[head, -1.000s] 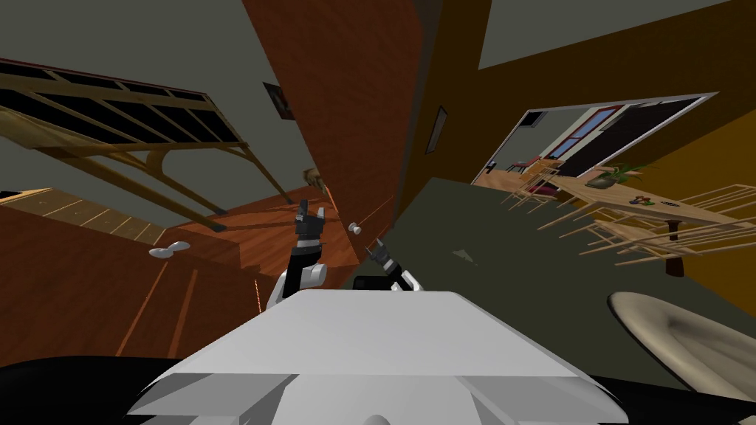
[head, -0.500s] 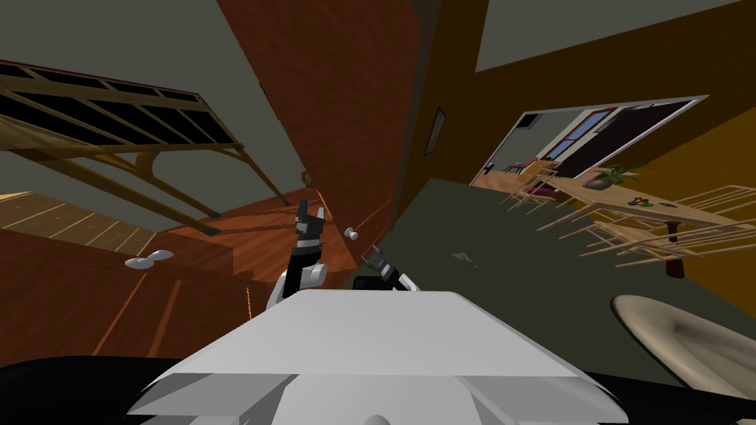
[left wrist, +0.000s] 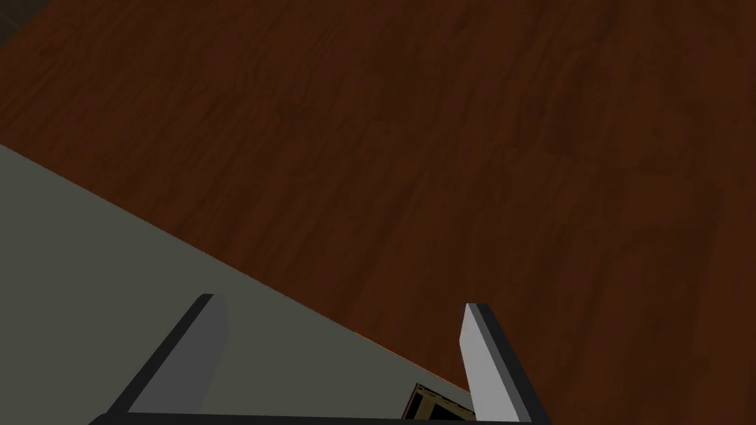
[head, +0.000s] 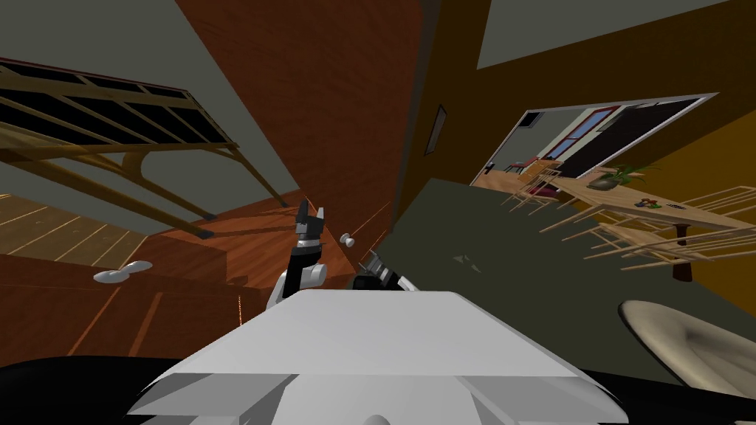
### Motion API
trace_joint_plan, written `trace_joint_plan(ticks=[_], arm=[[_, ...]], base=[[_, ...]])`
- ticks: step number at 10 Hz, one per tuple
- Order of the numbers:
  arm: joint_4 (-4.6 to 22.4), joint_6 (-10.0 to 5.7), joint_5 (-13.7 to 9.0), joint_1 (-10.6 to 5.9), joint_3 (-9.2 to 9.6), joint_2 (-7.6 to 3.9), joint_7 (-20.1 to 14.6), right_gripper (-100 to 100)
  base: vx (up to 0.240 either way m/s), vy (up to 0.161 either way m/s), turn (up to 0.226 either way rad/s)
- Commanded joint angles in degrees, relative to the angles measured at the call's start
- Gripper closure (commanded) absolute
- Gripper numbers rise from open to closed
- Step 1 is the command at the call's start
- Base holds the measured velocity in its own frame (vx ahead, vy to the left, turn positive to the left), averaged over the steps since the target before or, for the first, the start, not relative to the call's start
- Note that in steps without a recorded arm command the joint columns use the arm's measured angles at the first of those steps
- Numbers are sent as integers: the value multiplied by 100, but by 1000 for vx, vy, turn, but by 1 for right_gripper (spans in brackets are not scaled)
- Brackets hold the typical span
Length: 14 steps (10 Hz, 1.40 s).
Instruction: Push the door open
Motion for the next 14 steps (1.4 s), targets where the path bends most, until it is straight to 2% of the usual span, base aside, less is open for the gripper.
trace_joint_plan(ticks=[1, 2, 3, 8, 11, 12, 13, 14], arm=[[166, -25, 40, -57, 61, 22, 140, -100], [94, -11, 24, -35, 38, 7, 77, -100], [133, -24, 24, -38, 31, 4, 116, -100], [203, -49, 15, -34, 4, 39, 171, -100], [260, -68, 8, -31, -17, 113, 216, -100], [243, -60, 10, -30, -12, 95, 205, -100], [243, -60, 10, -30, -12, 95, 205, 100], [243, -60, 10, -30, -12, 95, 205, 100]], base=[[88, -18, -21], [37, -7, 2], [69, 80, 27], [116, 142, 9], [133, 182, 7], [58, 75, -8], [-7, -9, 2], [-23, -29, 5]])
